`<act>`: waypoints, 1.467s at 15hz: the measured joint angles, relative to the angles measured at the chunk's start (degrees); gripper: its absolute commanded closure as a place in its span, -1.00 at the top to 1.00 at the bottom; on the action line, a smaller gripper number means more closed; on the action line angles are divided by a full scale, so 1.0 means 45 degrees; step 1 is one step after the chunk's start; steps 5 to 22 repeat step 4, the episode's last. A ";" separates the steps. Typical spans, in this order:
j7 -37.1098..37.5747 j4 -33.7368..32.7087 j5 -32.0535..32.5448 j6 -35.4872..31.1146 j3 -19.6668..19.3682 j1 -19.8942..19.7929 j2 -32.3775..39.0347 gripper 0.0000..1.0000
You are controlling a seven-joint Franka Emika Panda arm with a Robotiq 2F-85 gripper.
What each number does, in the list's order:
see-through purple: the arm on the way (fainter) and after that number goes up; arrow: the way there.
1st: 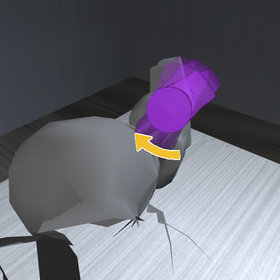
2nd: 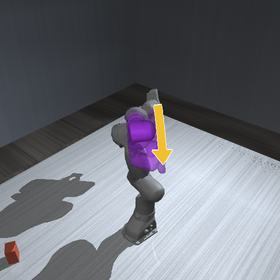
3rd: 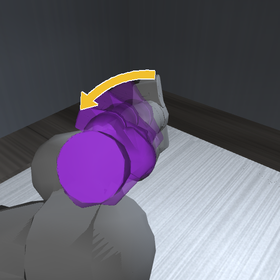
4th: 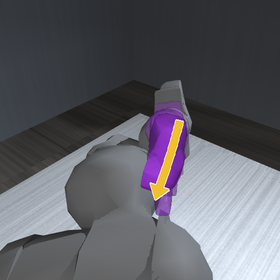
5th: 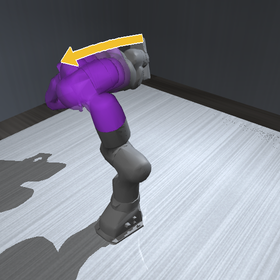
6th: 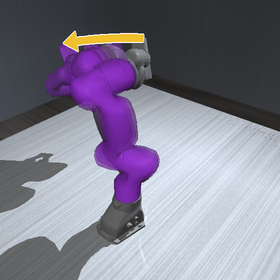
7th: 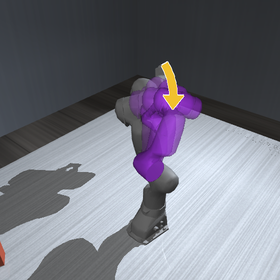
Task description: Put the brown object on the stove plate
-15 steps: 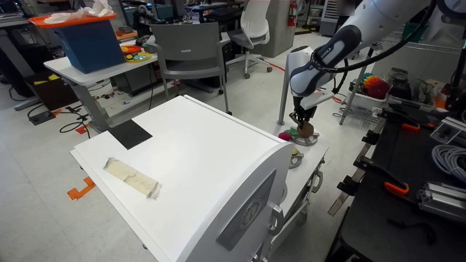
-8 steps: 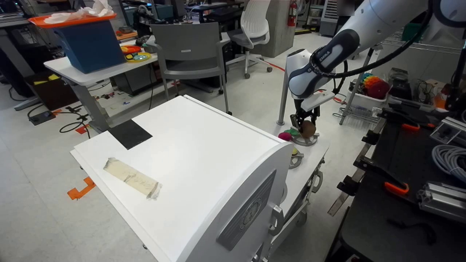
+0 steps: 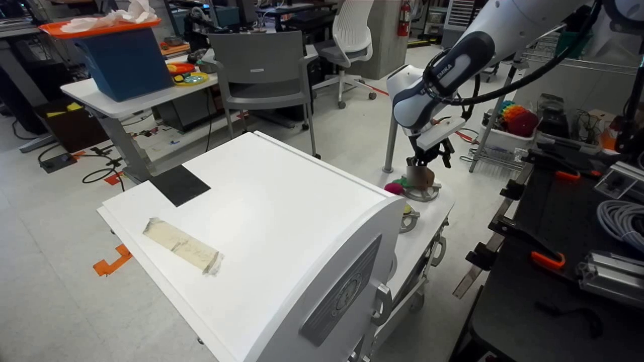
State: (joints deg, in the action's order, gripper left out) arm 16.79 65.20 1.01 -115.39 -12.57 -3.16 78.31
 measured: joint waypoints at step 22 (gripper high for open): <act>-0.0216 0.1185 -0.0056 0.0390 0.0064 0.0326 -0.1150 1.00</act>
